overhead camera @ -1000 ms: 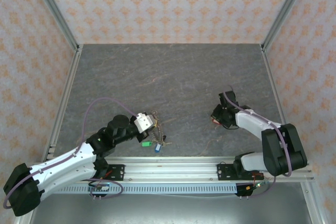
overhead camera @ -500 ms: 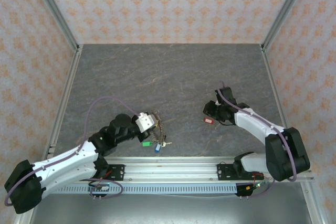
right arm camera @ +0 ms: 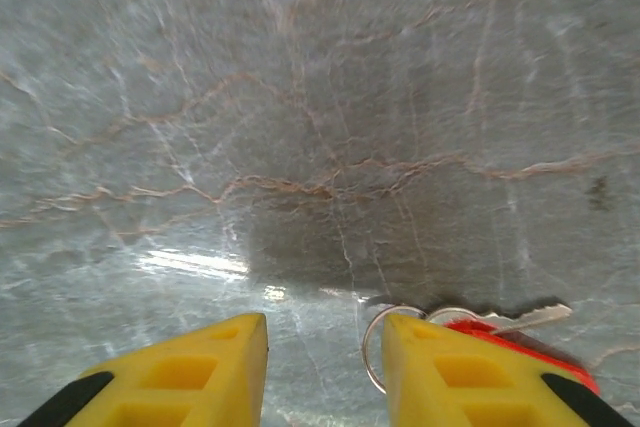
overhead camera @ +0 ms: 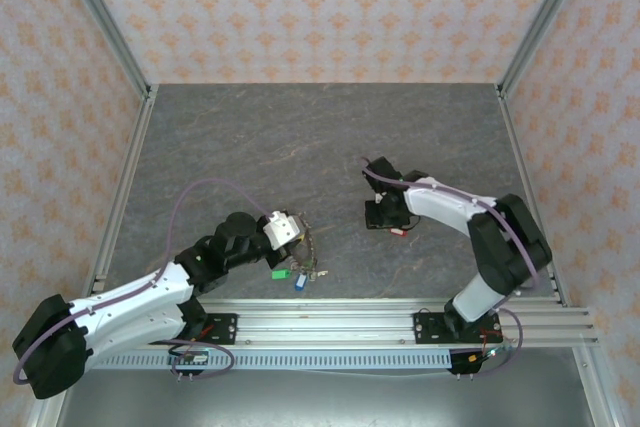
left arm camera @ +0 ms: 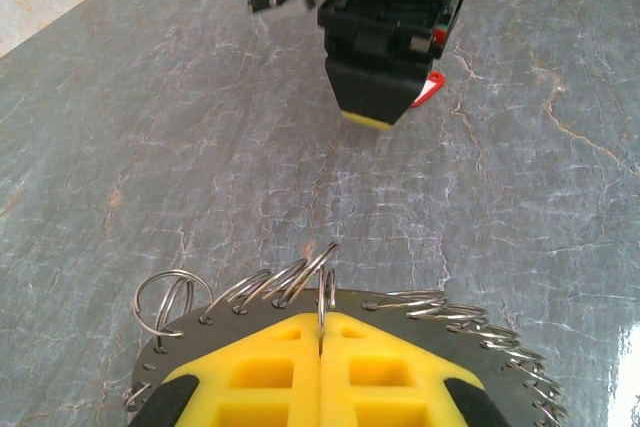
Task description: Put the keys on the keyring
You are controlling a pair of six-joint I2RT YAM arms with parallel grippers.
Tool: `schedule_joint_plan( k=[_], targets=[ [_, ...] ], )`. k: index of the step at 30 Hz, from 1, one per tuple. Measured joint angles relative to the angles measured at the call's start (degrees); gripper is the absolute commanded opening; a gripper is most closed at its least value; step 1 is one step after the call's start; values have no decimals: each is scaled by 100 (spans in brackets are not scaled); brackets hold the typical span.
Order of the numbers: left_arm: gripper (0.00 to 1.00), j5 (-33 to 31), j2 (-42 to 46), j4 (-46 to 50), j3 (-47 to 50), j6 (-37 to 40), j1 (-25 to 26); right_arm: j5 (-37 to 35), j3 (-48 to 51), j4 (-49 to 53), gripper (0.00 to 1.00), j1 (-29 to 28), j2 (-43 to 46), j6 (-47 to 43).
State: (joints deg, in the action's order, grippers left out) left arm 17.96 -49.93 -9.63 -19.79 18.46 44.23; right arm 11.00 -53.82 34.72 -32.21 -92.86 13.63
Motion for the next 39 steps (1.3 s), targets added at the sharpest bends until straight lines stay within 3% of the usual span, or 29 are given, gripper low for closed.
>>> schedule_joint_plan(
  k=[6,14,20,39],
  targets=[
    [0,0,7,20,0,0,0,-310,-83,229,33,-28,-254,-44],
    [0,0,4,24,-2,0,0,-501,-164,326,16,-39,-319,-87],
    [0,0,-76,76,-76,0,0,-551,-164,264,10,-39,-170,-81],
    [0,0,-177,153,-168,2,0,-608,385,-249,14,382,450,201]
  ],
)
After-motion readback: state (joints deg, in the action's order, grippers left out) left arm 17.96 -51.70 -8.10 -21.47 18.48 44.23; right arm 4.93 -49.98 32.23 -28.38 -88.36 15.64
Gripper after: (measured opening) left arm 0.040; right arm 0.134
